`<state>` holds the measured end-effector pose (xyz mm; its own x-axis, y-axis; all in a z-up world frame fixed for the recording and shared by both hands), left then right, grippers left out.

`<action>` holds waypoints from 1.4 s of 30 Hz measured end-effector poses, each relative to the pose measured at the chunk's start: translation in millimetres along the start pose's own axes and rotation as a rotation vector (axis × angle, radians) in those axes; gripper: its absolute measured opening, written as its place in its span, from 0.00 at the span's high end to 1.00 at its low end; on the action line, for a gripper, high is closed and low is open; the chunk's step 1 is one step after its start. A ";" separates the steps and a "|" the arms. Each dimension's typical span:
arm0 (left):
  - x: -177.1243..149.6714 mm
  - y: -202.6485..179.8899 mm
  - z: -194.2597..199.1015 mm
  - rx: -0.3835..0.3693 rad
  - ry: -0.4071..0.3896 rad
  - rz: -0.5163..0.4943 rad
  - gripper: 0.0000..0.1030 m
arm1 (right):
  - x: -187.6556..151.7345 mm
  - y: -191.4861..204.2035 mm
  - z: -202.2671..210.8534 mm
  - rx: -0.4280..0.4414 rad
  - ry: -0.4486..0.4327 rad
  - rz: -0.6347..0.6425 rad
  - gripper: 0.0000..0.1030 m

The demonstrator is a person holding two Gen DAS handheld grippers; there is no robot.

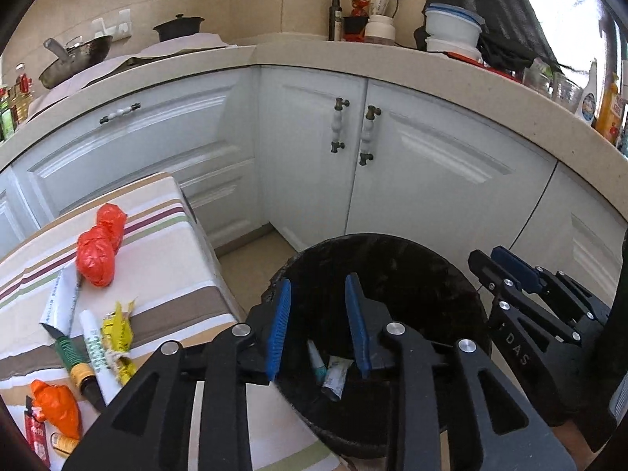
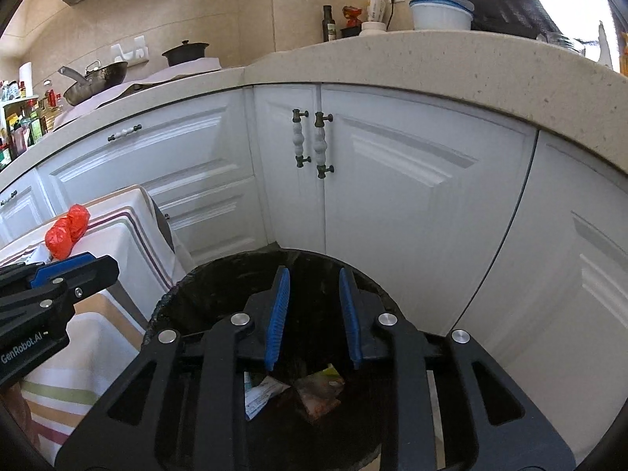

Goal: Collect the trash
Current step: 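Open both grippers to drop the bag and tube into the bin, then grasp the white paper wrapper with the right gripper while the left gripper approaches the blue tube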

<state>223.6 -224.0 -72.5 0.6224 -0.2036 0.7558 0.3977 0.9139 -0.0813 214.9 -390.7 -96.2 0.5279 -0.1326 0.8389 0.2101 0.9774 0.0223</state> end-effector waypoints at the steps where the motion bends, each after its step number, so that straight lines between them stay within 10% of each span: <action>1: 0.8 2.5 4.3 0.003 -0.006 0.005 0.71 | 0.5 1.5 3.5 0.000 -0.003 -0.001 0.74; 26: -93.1 173.3 162.1 0.316 -0.083 0.193 0.60 | -51.0 163.7 110.7 0.220 0.023 0.107 0.63; 42: -153.5 253.0 193.8 0.426 -0.052 0.328 0.59 | -99.7 249.9 119.2 0.306 0.124 0.228 0.63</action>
<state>98.1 106.5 -83.1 0.6295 0.1245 0.7669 -0.1279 0.9902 -0.0558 116.6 -113.7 -109.5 0.6323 0.0932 0.7691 -0.1688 0.9855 0.0194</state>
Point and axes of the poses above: each gripper's, at about its wrist camera, not at the fingertips, and z roughly against the way its jaws point, y to its left, x to its top, the point moved 8 cm from there along -z, roughly the way its jaws point, and after that the axes turned 2 degrees about -x, right-handed, at the moved point
